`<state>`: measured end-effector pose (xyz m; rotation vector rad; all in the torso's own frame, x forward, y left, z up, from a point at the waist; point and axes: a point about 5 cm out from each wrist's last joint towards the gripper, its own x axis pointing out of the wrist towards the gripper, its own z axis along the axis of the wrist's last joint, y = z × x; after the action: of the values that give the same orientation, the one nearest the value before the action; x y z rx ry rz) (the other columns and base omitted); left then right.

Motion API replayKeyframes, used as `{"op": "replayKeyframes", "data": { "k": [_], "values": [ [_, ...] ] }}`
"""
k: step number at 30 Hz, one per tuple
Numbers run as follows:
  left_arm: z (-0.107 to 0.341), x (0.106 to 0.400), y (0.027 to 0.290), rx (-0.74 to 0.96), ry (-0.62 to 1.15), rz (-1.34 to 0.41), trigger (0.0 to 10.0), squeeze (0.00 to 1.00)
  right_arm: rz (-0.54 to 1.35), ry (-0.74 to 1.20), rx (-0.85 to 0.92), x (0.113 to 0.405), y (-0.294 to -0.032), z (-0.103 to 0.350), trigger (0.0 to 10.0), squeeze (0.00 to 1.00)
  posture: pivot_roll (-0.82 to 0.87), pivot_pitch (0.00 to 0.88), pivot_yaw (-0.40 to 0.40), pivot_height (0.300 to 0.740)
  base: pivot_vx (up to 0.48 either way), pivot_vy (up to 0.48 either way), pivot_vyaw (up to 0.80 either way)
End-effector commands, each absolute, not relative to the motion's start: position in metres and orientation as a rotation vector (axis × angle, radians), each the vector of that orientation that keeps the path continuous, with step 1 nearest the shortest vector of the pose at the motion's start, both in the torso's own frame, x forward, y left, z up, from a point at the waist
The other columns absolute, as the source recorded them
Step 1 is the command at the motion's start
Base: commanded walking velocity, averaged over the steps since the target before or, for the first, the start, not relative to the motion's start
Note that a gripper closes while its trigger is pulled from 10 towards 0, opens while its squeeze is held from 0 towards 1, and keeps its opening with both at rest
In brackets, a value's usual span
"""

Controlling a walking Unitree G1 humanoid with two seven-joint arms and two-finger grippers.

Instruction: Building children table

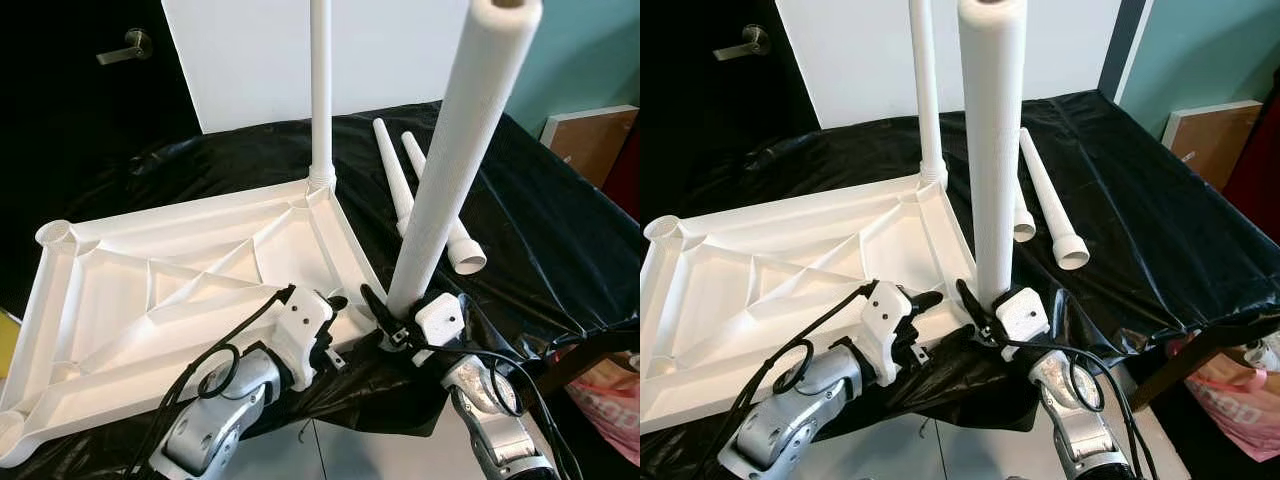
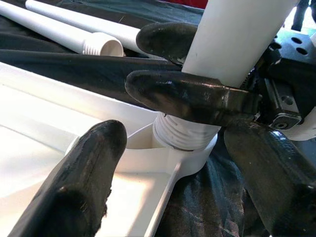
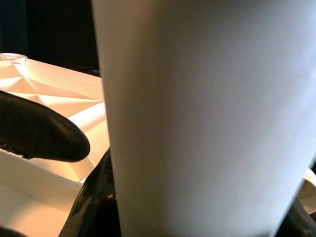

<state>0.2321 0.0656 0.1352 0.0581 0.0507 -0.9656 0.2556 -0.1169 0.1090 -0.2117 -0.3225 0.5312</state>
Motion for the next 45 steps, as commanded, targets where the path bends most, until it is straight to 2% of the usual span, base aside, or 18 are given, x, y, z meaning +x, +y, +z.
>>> {"op": "replayKeyframes", "data": {
  "k": [1, 4, 21, 45],
  "values": [
    [0.137, 0.227, 0.063, 0.06, 0.058, -1.055, 10.0, 0.0, 0.551, -0.214, -0.208, 0.252, -0.116, 0.09, 10.0, 0.0, -0.15, 0.072, 0.038, 0.74, 0.0, 0.0, 0.0],
    [0.137, 0.228, 0.063, 0.06, 0.059, -1.055, 10.0, 0.0, 0.537, -0.131, -0.202, 0.255, -0.118, 0.083, 10.0, 0.0, -0.15, 0.071, 0.038, 0.74, 0.0, 0.0, 0.0],
    [0.138, 0.228, 0.061, 0.061, 0.052, -1.055, 10.0, 0.0, 0.425, 0.069, -0.084, 0.272, -0.125, 0.076, 10.0, 0.0, -0.15, 0.065, 0.031, 0.74, 0.0, 0.0, 0.0],
    [0.138, 0.229, 0.059, 0.063, 0.047, -1.056, 10.0, 0.0, 0.399, 0.124, -0.022, 0.276, -0.127, 0.077, 10.0, 0.0, -0.15, 0.047, 0.028, 0.74, 0.0, 0.0, 0.0]
  ]
}}
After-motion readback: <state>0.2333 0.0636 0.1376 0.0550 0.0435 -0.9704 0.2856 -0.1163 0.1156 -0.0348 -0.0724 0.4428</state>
